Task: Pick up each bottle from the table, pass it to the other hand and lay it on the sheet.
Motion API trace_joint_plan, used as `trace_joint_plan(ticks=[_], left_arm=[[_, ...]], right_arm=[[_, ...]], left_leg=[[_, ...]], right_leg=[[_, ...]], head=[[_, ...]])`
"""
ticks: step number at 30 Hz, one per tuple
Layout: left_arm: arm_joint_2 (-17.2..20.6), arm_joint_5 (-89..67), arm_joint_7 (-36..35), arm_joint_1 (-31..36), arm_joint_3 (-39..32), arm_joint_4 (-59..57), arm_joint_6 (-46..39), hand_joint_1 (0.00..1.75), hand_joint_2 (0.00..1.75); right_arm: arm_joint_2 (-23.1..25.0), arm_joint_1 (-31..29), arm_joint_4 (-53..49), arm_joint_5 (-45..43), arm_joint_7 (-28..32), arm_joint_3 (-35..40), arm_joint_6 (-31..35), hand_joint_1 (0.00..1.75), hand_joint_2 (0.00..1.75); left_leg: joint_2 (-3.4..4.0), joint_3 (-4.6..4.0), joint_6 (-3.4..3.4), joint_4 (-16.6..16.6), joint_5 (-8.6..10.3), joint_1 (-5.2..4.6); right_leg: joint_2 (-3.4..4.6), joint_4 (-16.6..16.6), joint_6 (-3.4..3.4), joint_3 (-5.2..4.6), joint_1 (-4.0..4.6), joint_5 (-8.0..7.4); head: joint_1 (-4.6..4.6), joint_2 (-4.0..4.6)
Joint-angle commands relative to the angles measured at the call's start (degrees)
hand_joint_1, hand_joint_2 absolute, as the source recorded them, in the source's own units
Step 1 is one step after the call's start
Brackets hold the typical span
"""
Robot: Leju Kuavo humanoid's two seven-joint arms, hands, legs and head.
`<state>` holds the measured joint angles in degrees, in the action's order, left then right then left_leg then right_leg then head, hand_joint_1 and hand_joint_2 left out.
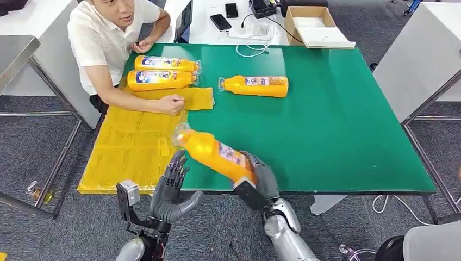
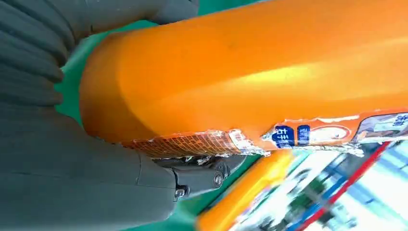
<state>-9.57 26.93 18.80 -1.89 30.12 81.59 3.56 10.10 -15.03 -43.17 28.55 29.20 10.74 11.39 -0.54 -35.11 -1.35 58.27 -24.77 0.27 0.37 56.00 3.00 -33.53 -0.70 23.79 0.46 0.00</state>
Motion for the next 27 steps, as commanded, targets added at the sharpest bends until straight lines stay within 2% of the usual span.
trace_joint_plan(ticks=[1, 11, 16, 18, 21, 22, 23, 24, 27], left_arm=[[0.18, 0.59, -0.46, 4.68, 1.95, -3.85, -0.94, 0.00, 1.75], [-0.14, 2.86, -1.04, 6.25, 2.22, -5.09, -2.34, 0.00, 1.75], [0.15, 4.24, -1.20, 6.58, 2.85, -4.36, -1.13, 0.00, 1.75], [0.07, 4.92, -0.49, 6.71, 2.78, -4.39, -0.37, 0.00, 1.75], [-0.14, 5.95, 0.54, 6.72, 2.13, -3.81, 0.69, 0.00, 1.75], [-0.19, 6.53, 1.50, 6.52, 1.72, -3.14, 1.84, 0.30, 1.75], [-0.16, 6.92, 1.88, 6.52, 1.58, -2.91, 2.65, 1.59, 1.75], [-0.21, 7.41, 2.24, 6.42, 1.36, -2.52, 3.56, 1.75, 1.75], [-0.26, 7.75, 2.82, 5.95, 0.87, -1.72, 4.98, 1.75, 1.75]], right_arm=[[2.40, -3.85, 6.08, -0.66, -0.21, 11.78, 1.61, 1.75, 1.75], [3.35, -4.42, 6.85, -2.16, 1.29, 16.70, 3.65, 1.75, 1.75], [3.65, -5.00, 8.79, -2.68, 1.39, 18.40, 3.07, 1.75, 1.75], [4.02, -5.34, 9.39, -3.07, 1.81, 19.59, 2.03, 1.75, 1.75], [4.24, -5.35, 9.71, -3.36, 1.93, 21.09, 0.83, 1.75, 1.75], [4.13, -5.38, 10.06, -3.80, 1.99, 22.25, -0.50, 1.75, 1.75], [4.03, -5.37, 10.19, -3.84, 2.14, 22.67, -0.94, 1.75, 1.75], [3.99, -5.23, 10.37, -4.04, 2.48, 23.13, -1.21, 1.75, 1.75], [3.77, -4.90, 10.83, -4.85, 3.20, 24.11, -2.34, 1.75, 1.75]], left_leg=[[0.11, 0.20, 0.06, -0.03, -0.07, 0.01], [0.05, 0.16, 0.08, -0.04, -0.07, -0.03], [0.01, 0.04, 0.04, -0.03, -0.02, -0.03], [0.05, 0.29, 0.10, -0.06, -0.10, -0.05], [0.02, 0.06, 0.05, -0.04, -0.05, -0.04], [0.12, 0.18, 0.07, -0.05, -0.09, -0.04], [0.06, 0.07, 0.05, -0.03, -0.06, -0.02], [0.05, 0.12, 0.07, -0.05, -0.07, -0.02], [-0.01, -0.02, 0.04, -0.03, -0.02, -0.02]], right_leg=[[0.04, -0.02, -0.12, 0.16, 0.03, 0.05], [0.00, -0.01, -0.13, 0.15, -0.03, 0.07], [-0.03, -0.02, -0.08, 0.03, -0.04, 0.03], [-0.05, 0.00, -0.16, 0.22, -0.04, 0.13], [-0.01, -0.02, -0.09, 0.05, -0.05, 0.05], [0.06, -0.02, -0.13, 0.13, -0.04, 0.08], [-0.02, -0.03, -0.10, 0.07, -0.03, 0.06], [-0.05, -0.03, -0.12, 0.11, -0.02, 0.08], [-0.06, -0.03, -0.08, -0.02, -0.03, 0.04]], head=[[0.00, 0.00], [0.00, 0.00], [-0.02, 0.00], [0.02, 0.00], [0.00, 0.00], [0.00, 0.00], [0.00, 0.00], [0.00, 0.00], [0.00, 0.00]])
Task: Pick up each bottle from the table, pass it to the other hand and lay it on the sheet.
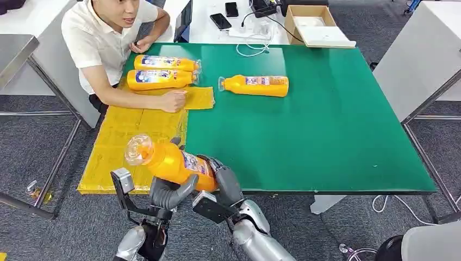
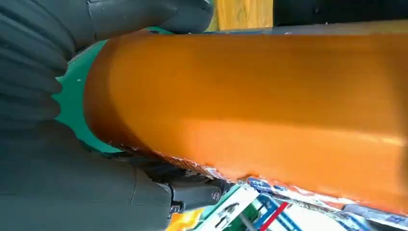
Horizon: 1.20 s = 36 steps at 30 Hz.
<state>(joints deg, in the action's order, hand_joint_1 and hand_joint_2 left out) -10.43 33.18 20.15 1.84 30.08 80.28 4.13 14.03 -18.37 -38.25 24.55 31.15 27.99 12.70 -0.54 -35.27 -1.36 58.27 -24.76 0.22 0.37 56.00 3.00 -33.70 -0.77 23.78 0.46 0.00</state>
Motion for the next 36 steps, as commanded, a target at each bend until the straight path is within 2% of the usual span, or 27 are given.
trace_joint_plan(ticks=[1, 9, 15, 18, 19, 20, 21, 22, 23, 28, 33, 36], left_arm=[[0.60, 1.50, 1.47, 2.21, 0.91, -0.41, 4.41, 1.75, 1.75], [0.87, 4.51, 2.28, 1.29, 0.12, 0.26, 10.60, 1.75, 1.75], [0.90, 4.55, 2.26, 1.24, 0.08, 0.16, 10.65, 1.75, 1.75], [0.83, 3.81, 2.46, 1.16, -0.27, -0.38, 11.17, 1.75, 1.75], [0.88, 3.14, 2.82, 1.02, -0.54, -0.37, 11.40, 1.75, 1.75], [0.92, 2.89, 2.96, 0.94, -0.71, -0.38, 11.46, 1.75, 1.75], [0.88, 2.48, 3.15, 0.71, -0.94, -0.21, 11.38, 1.75, 1.75], [0.96, 1.85, 3.44, 0.50, -1.23, 0.24, 11.43, 1.75, 1.75], [0.89, 1.22, 3.69, 0.47, -1.41, 0.81, 11.30, 1.75, 1.75], [-0.30, -0.20, 4.27, -0.10, -2.80, 3.86, 10.15, 1.75, 1.75], [-0.14, -0.81, 4.44, 0.02, -4.64, 4.45, 8.33, 1.75, 1.75], [0.45, -8.06, 6.74, 0.17, -5.85, 4.63, 1.97, 1.75, 1.75]], right_arm=[[-0.17, -1.55, 5.92, -0.85, 1.25, 6.86, -3.66, 1.75, 1.75], [-1.24, -0.14, 3.97, -3.68, 3.45, 7.86, -9.29, 1.71, 1.75], [-1.35, -0.02, 3.89, -3.71, 3.51, 7.87, -9.35, 1.68, 1.75], [-2.10, 0.82, 2.19, -4.16, 4.30, 8.39, -10.60, 1.33, 1.75], [-2.23, 1.28, 1.50, -4.50, 4.48, 8.19, -10.58, 0.84, 1.75], [-2.28, 1.53, 1.15, -4.57, 4.47, 8.04, -10.11, 0.16, 1.75], [-2.26, 1.78, 0.78, -4.78, 4.28, 7.87, -9.99, 0.00, 1.75], [-2.21, 2.07, 0.32, -5.05, 3.90, 7.65, -9.88, 0.00, 1.75], [-2.32, 2.18, -0.27, -4.86, 3.69, 7.73, -9.39, 0.00, 0.00], [-3.61, 6.05, -5.47, -5.32, 8.19, 6.81, -6.26, 0.00, 0.00], [-4.90, 9.45, -8.08, -3.99, 8.85, 7.20, -2.42, 0.00, 0.00], [-5.41, 10.74, -9.61, -4.93, 8.85, 6.80, 0.70, 0.00, 0.00]], left_leg=[[0.00, 0.31, 0.08, -0.05, -0.10, 0.02], [-0.08, 0.18, 0.06, -0.04, -0.05, 0.04], [-0.14, 0.34, 0.09, -0.02, -0.12, 0.04], [-0.12, 0.14, 0.05, -0.03, -0.04, 0.04], [-0.15, 0.25, 0.07, -0.03, -0.08, 0.03], [-0.16, 0.16, 0.06, -0.06, -0.03, 0.03], [-0.16, 0.23, 0.08, -0.05, -0.07, 0.04], [-0.15, 0.17, 0.06, -0.06, -0.04, 0.04], [-0.11, 0.11, 0.05, -0.03, -0.04, 0.05], [-0.14, 0.25, 0.08, 0.01, -0.12, 0.05], [-0.18, 0.20, 0.06, -0.05, -0.08, 0.04], [-0.13, 0.12, 0.06, -0.03, -0.05, 0.03]], right_leg=[[-0.08, -0.02, -0.14, 0.30, 0.03, 0.13], [-0.15, -0.04, -0.10, 0.19, 0.05, 0.09], [-0.25, -0.02, -0.16, 0.36, 0.06, 0.19], [-0.18, -0.04, -0.09, 0.15, 0.05, 0.09], [-0.24, -0.02, -0.13, 0.26, 0.05, 0.15], [-0.23, -0.06, -0.10, 0.18, 0.05, 0.10], [-0.25, -0.05, -0.13, 0.26, 0.06, 0.14], [-0.22, -0.06, -0.10, 0.19, 0.05, 0.11], [-0.16, -0.05, -0.08, 0.12, 0.06, 0.08], [-0.24, 0.01, -0.14, 0.26, 0.07, 0.19], [-0.25, -0.07, -0.11, 0.22, 0.06, 0.14], [-0.20, -0.04, -0.09, 0.13, 0.05, 0.11]], head=[[0.02, 0.00], [0.02, 0.00], [0.02, 0.00], [0.00, 0.00], [0.00, 0.00], [0.00, 0.00], [0.02, 0.00], [0.00, 0.00], [0.02, 0.00], [0.00, 0.00], [0.00, 0.00], [0.00, 0.00]])
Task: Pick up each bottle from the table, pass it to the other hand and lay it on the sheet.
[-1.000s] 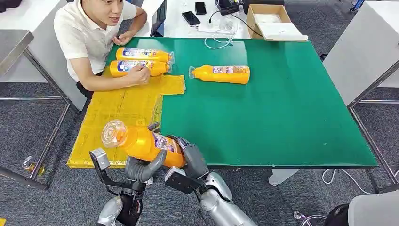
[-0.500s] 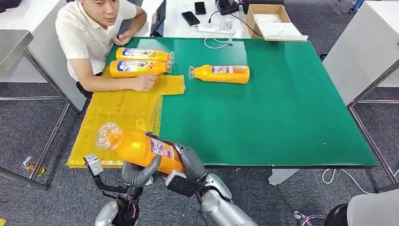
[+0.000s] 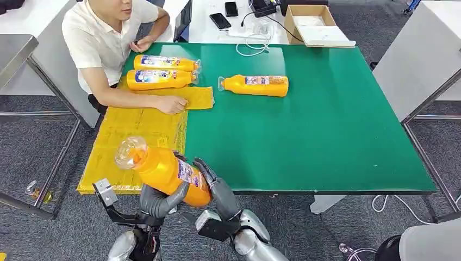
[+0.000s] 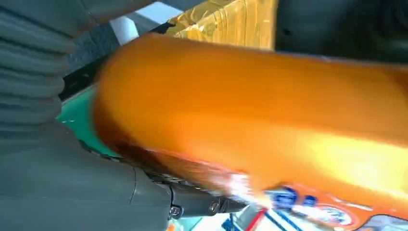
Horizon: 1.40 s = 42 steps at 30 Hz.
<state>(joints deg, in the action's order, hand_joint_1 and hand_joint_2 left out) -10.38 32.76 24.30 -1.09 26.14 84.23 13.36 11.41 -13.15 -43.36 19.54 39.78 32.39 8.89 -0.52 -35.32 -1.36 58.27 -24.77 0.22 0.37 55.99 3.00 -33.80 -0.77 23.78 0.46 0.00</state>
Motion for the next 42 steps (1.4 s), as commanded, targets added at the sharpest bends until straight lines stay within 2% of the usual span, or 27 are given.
trace_joint_plan(ticks=[1, 6, 8, 11, 13, 19, 20, 21, 24, 27, 30, 32, 35, 38, 40, 42], left_arm=[[0.73, -7.39, 2.50, 3.15, -2.19, 0.62, -7.09, 1.75, 1.75], [0.73, -7.39, 2.50, 3.15, -2.19, 0.62, -7.09, 1.75, 1.75], [1.02, -14.95, 4.67, 3.04, -1.99, 0.98, -14.16, 1.75, 1.75], [2.28, -20.09, 4.90, 2.58, -2.49, 1.47, -19.37, 1.75, 1.75], [2.61, -23.58, 5.43, 2.14, -3.26, 1.37, -23.16, 1.75, 1.75], [2.83, -23.52, 5.41, 2.04, -3.41, 1.31, -23.10, 1.75, 1.75], [2.67, -27.11, 5.76, 1.89, -3.82, 1.20, -27.85, 1.75, 1.75], [2.72, -27.96, 5.78, 1.71, -4.37, 1.23, -29.72, 1.75, 1.75], [3.44, -34.74, 6.27, 2.66, -5.47, -0.13, -37.62, 1.75, 1.75], [4.08, -49.76, 3.96, 7.43, -5.69, -7.83, -47.95, 1.75, 1.75], [3.44, -62.18, -1.53, 14.20, -6.90, -19.55, -53.16, 1.75, 1.75], [1.56, -73.82, -6.12, 20.03, -12.82, -30.49, -53.36, 1.75, 1.75], [0.57, -90.67, -11.85, 25.07, -21.94, -39.83, -53.36, 1.75, 1.75], [1.78, -98.07, -15.69, 30.69, -24.82, -49.84, -53.36, 1.75, 1.75], [1.95, -98.53, -16.25, 31.25, -25.01, -50.92, -53.36, 1.75, 1.75], [2.81, -100.03, -18.54, 35.10, -24.11, -58.55, -53.36, 1.75, 1.75]], right_arm=[[-2.94, 5.68, -4.71, 0.04, 0.22, 2.46, 4.55, 0.00, 0.00], [-2.94, 5.68, -4.71, 0.04, 0.22, 2.46, 4.55, 0.00, 0.00], [-2.73, 6.66, -6.42, -2.10, 0.22, 1.42, 7.03, 0.00, 0.00], [-3.64, 8.76, -11.14, -5.08, 0.22, 0.33, 11.92, 0.00, 0.00], [-3.95, 9.80, -14.33, -6.72, 0.22, -1.17, 15.91, 0.00, 0.00], [-4.15, 9.77, -14.44, -6.83, 0.22, -1.28, 15.81, 0.00, 0.00], [-3.51, 10.98, -18.14, -8.24, 0.22, -3.47, 22.75, 0.00, 0.00], [-3.33, 11.57, -20.66, -9.54, 0.22, -4.75, 26.05, 0.00, 0.00], [-2.93, 13.76, -29.65, -12.21, 0.22, -10.63, 31.10, 0.00, 0.00], [-3.04, 14.95, -35.42, -12.18, 0.22, -13.48, 29.86, 0.00, 0.00], [-2.25, 14.73, -36.44, -10.85, 0.22, -13.90, 28.86, 0.00, 0.00], [-1.45, 13.98, -34.76, -9.94, 0.22, -12.84, 27.60, 0.00, 0.00], [-0.69, 13.98, -33.47, -11.28, 0.22, -11.92, 27.42, 0.00, 0.00], [-0.44, 13.40, -31.85, -12.51, 0.22, -12.17, 26.69, 0.00, 0.00], [-0.44, 13.27, -31.47, -12.67, 0.22, -12.15, 26.16, 0.00, 0.00], [-0.62, 12.74, -29.98, -11.99, 0.22, -11.80, 25.34, 0.00, 0.00]], left_leg=[[-0.20, 0.29, 0.08, -0.05, -0.08, 0.04], [-0.03, 0.11, 0.06, -0.03, -0.04, 0.04], [-0.12, 0.23, 0.08, -0.04, -0.07, 0.00], [0.00, 0.43, 0.09, -0.08, -0.15, 0.00], [-0.08, 0.14, 0.05, -0.07, -0.04, -0.01], [-0.01, 0.27, 0.08, -0.06, -0.10, 0.01], [0.00, 0.37, 0.10, -0.06, -0.14, 0.01], [-0.03, 0.21, 0.08, -0.05, -0.08, 0.00], [0.00, 0.13, 0.07, -0.02, -0.08, -0.02], [-0.10, 0.21, 0.08, -0.04, -0.07, -0.02], [-0.34, 0.20, 0.08, -0.11, 0.04, -0.04], [-0.24, 0.19, 0.06, -0.10, 0.06, -0.02], [-0.11, 0.21, 0.05, -0.11, 0.09, 0.01], [-0.07, 0.32, 0.15, -0.13, 0.12, 0.03], [-0.05, 0.35, 0.15, -0.10, 0.10, 0.04], [-0.01, 0.30, 0.14, -0.07, 0.10, 0.03]], right_leg=[[-0.26, -0.04, -0.13, 0.36, 0.06, 0.16], [-0.09, -0.02, -0.10, 0.15, 0.06, 0.06], [-0.19, 0.01, -0.13, 0.28, 0.02, 0.14], [-0.08, -0.02, -0.17, 0.44, 0.03, 0.18], [-0.14, -0.02, -0.10, 0.18, 0.01, 0.09], [-0.06, -0.02, -0.14, 0.31, 0.03, 0.12], [-0.07, -0.01, -0.17, 0.41, 0.03, 0.17], [-0.08, 0.00, -0.13, 0.25, 0.01, 0.11], [-0.03, 0.05, -0.12, 0.15, 0.00, 0.10], [-0.15, 0.04, -0.14, 0.26, 0.00, 0.13], [-0.37, -0.03, -0.13, 0.30, -0.02, 0.11], [-0.24, -0.03, -0.11, 0.27, 0.00, 0.05], [-0.13, -0.06, -0.12, 0.26, 0.03, -0.03], [-0.12, -0.03, -0.17, 0.37, 0.05, -0.02], [-0.15, -0.01, -0.16, 0.36, 0.06, 0.00], [-0.08, 0.04, -0.14, 0.32, 0.05, 0.00]], head=[[0.02, 0.00], [0.00, 0.00], [-0.02, 0.00], [0.00, 0.00], [-0.02, 0.00], [-0.02, 0.00], [-0.02, 0.00], [0.00, 0.00], [0.00, 0.00], [0.00, 0.00], [0.00, 0.00], [0.00, 0.00], [0.00, 0.00], [0.00, 0.00], [-0.04, 0.00], [0.00, 0.00]])
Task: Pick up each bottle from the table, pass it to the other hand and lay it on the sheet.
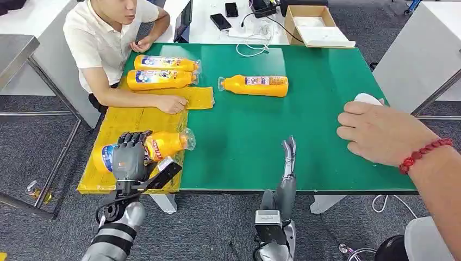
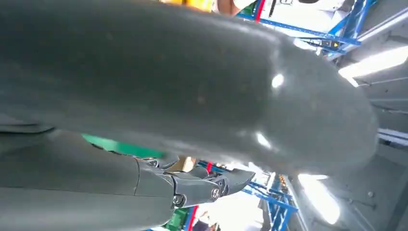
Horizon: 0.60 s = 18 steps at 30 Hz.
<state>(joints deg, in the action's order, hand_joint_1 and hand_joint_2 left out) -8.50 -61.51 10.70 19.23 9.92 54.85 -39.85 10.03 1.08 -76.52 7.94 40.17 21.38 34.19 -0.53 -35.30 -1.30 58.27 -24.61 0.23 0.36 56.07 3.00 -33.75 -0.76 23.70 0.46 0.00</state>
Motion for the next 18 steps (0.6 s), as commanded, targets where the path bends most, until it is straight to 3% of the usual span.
trace_joint_plan(ticks=[1, 9, 15, 18], left_arm=[[0.93, -5.76, -4.94, 14.79, -7.88, -29.16, -0.15, 1.75, 1.75], [0.85, -5.91, -9.86, 18.98, -7.19, -36.94, 9.28, 1.75, 1.75], [0.04, -3.16, -10.06, 19.62, -8.35, -39.02, 22.32, 1.75, 1.75], [0.04, -3.16, -10.06, 19.62, -8.35, -39.02, 22.32, 1.75, 1.75]], right_arm=[[0.76, -1.49, 3.18, -0.39, -0.17, -0.79, 0.05, 0.00, 0.00], [0.99, -2.66, 5.90, -0.70, -0.17, -1.97, -0.48, 0.00, 0.00], [1.04, -3.66, 8.85, -1.01, -0.17, -3.61, -0.72, 0.00, 0.00], [1.04, -3.66, 8.85, -1.01, -0.17, -3.61, -0.72, 0.00, 0.00]], left_leg=[[0.00, 0.35, 0.10, -0.07, -0.08, 0.02], [-0.03, 0.23, 0.08, -0.02, -0.08, 0.03], [-0.04, 0.25, 0.06, -0.06, -0.02, 0.00], [-0.27, 0.57, 0.07, -0.13, 0.00, -0.03]], right_leg=[[-0.09, -0.01, -0.17, 0.34, 0.04, 0.12], [-0.09, 0.00, -0.13, 0.28, 0.05, 0.11], [-0.02, -0.05, -0.09, 0.28, 0.01, 0.03], [-0.24, -0.08, -0.12, 0.66, -0.01, 0.06]], head=[[0.00, 0.00], [0.00, 0.00], [0.00, 0.00], [0.02, 0.00]])
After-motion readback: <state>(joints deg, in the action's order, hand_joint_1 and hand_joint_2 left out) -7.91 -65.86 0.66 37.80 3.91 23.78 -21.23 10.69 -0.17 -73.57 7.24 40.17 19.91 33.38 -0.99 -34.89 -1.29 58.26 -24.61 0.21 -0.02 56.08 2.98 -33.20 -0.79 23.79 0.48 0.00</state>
